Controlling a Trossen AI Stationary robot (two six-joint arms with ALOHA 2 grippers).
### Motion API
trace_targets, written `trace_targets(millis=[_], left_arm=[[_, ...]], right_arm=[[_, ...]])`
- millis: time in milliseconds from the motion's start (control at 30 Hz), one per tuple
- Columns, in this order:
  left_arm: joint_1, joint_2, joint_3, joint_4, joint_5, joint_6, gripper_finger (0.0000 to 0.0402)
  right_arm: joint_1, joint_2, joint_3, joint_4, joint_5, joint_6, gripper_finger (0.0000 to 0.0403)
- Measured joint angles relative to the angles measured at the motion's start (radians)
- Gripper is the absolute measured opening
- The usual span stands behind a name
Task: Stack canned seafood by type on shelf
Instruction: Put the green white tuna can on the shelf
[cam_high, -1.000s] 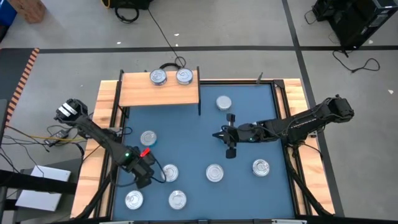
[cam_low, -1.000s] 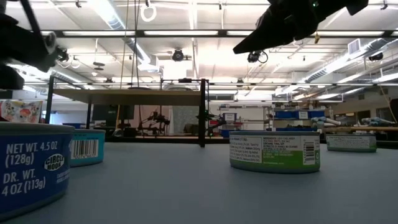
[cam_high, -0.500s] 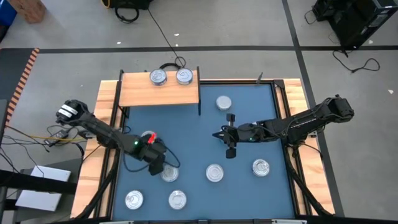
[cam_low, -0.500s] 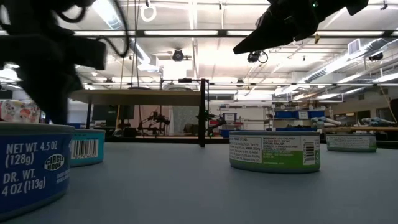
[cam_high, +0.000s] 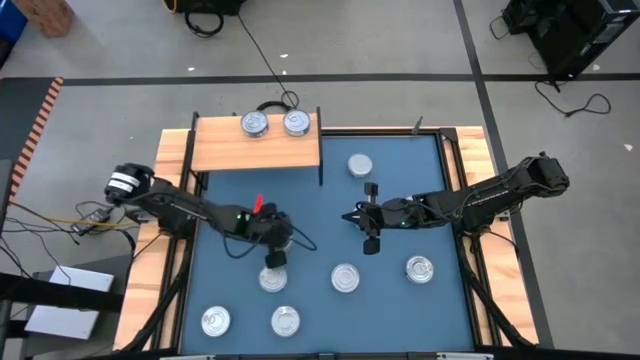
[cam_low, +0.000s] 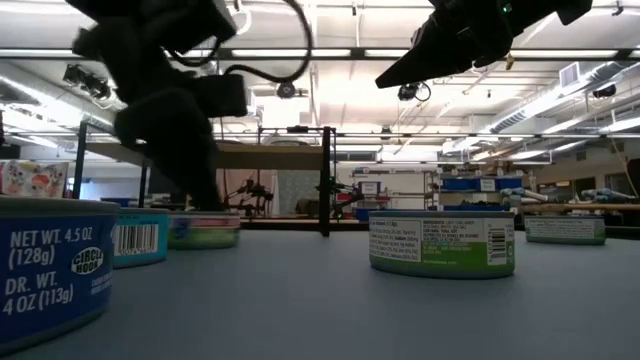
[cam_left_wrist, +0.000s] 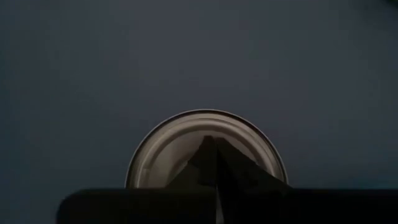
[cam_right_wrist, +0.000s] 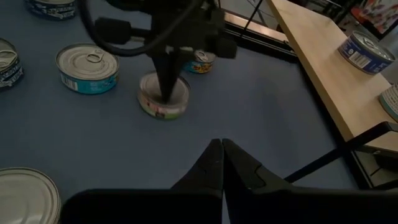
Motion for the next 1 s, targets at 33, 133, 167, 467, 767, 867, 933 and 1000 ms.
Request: trace_targets(millis=[33,133,167,467,767,867,933,1000], left_arm=[[0.014,0.002,-0.002,0.028,0.003,0.023,0.0001],[0.058,0.005,-0.006,0.123,0.012,0.097,0.0001],[0.073,0.005,-0.006,0.159,0.014,0.121,0.0001],[0.095,-0.048,0.046,0.14,0.225,0.275,0.0001],[-0.036,-0.031,0.073,-0.011,0.094,0.277,0.0057],[-0.071,-0.03,0.073,-0.024,-0.031,0.272,0.0088],[-0.088,-0.03,0.073,-0.017,-0.063,0.263,0.0109],[-0.101,-0.03,0.073,-0.022,-0.071,0.262,0.0127]], right_arm=[[0.0,0.0,0.0,0.0,0.0,0.0,0.0008],[0.0,0.0,0.0,0.0,0.0,0.0,0.0008],[0.0,0.0,0.0,0.0,0.0,0.0,0.0008],[0.0,0.0,0.0,-0.005,0.0,0.003,0.001],[0.0,0.0,0.001,-0.015,0.0,0.027,0.0015],[0.0,0.0,0.001,-0.015,0.0,0.027,0.002],[0.0,0.0,0.001,-0.016,0.0,0.028,0.0022],[0.0,0.0,0.001,-0.016,0.0,0.029,0.0022]])
